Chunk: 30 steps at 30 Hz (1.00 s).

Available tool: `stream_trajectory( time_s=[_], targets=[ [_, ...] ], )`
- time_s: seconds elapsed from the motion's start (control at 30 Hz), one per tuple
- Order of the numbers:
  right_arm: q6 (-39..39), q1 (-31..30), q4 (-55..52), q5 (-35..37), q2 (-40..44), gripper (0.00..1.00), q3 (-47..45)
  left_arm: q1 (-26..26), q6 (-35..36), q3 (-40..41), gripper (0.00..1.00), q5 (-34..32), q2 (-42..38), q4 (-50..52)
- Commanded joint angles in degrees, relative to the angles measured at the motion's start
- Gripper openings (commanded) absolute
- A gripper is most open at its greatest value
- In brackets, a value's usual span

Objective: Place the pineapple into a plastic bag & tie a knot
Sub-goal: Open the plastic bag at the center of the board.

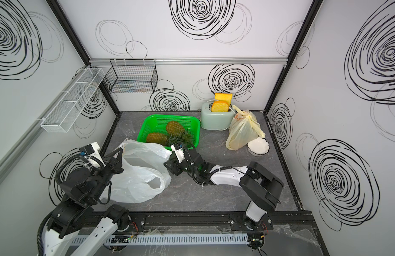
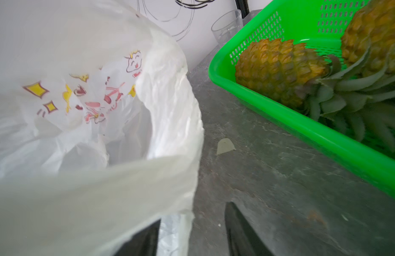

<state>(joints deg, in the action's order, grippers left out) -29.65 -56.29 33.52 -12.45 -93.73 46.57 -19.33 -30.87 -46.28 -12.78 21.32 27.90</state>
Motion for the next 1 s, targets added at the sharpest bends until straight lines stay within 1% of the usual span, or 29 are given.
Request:
stream_trajectory(
  time_s=[0.0,0.03,0.07,0.17,0.3,0.33,0.37,0.4,0.43,0.47,0.53,0.67,0.73,0.8,0.83,0.9,0.97],
  targets=[
    [-0.37,0.19,3.3,1.77,-0.06,0.13,3.22,0.17,-1.2,-0.39,0.0,0.84,0.96,0.95],
    [-0.03,0.39,2.98,1.94,0.37,0.05,3.51,0.22,-1.27,-1.0,0.0,1.12,1.73,2.33],
    [0.48,0.64,2.19,2.29,0.91,0.0,3.98,0.22,-1.5,-1.62,0.0,1.54,2.53,3.88],
    [1.77,1.39,-0.14,3.0,2.75,0.0,4.07,0.17,-1.84,-2.82,0.0,3.02,3.6,6.24],
    [3.2,2.03,-1.32,3.92,4.51,0.0,1.69,0.2,-1.65,-2.62,0.0,4.66,2.11,4.21],
    [2.9,2.56,-2.04,3.55,4.83,0.1,1.04,0.23,-1.7,-2.84,0.0,4.98,1.98,3.65],
    [2.69,2.91,-2.9,3.19,5.17,0.28,0.42,0.21,-1.8,-2.87,0.0,5.23,1.75,2.78],
    [2.37,3.12,-4.54,3.29,5.72,0.47,-0.25,0.25,-1.97,-2.72,0.0,5.43,1.33,1.37],
    [2.23,3.26,-6.22,3.56,6.65,0.59,-1.18,0.22,-2.32,-2.6,0.0,5.48,1.07,0.03],
    [1.99,3.29,-7.07,3.49,7.73,0.64,-2.26,0.23,-2.55,-2.51,0.0,5.4,1.01,-0.98],
    [0.76,3.24,-8.64,3.23,11.52,0.71,-5.23,0.25,-3.69,-2.16,0.0,5.52,1.5,-2.75],
    [-1.38,3.21,-13.76,4.2,20.4,0.78,-9.23,0.21,-6.39,0.21,0.0,5.83,1.27,-7.17],
    [-3.24,3.57,-18.41,6.71,24.91,0.82,-10.21,0.2,-7.3,1.14,0.0,6.07,1.01,-9.03],
    [-6.73,4.35,-23.28,10.5,27.84,0.89,-10.58,0.21,-7.47,1.41,0.0,6.79,0.94,-9.98],
    [-8.77,5.51,-25.57,10.86,28.53,0.91,-10.54,0.23,-7.45,1.46,0.0,7.33,0.99,-10.28],
    [-12.03,8.28,-26.91,7.06,27.97,0.92,-10.08,0.21,-7.2,1.46,0.0,8.07,0.83,-10.32],
    [-13.67,10.17,-27.37,2.07,25.35,0.94,-8.15,0.19,-7.01,1.63,0.0,8.79,0.5,-10.24]
  ],
)
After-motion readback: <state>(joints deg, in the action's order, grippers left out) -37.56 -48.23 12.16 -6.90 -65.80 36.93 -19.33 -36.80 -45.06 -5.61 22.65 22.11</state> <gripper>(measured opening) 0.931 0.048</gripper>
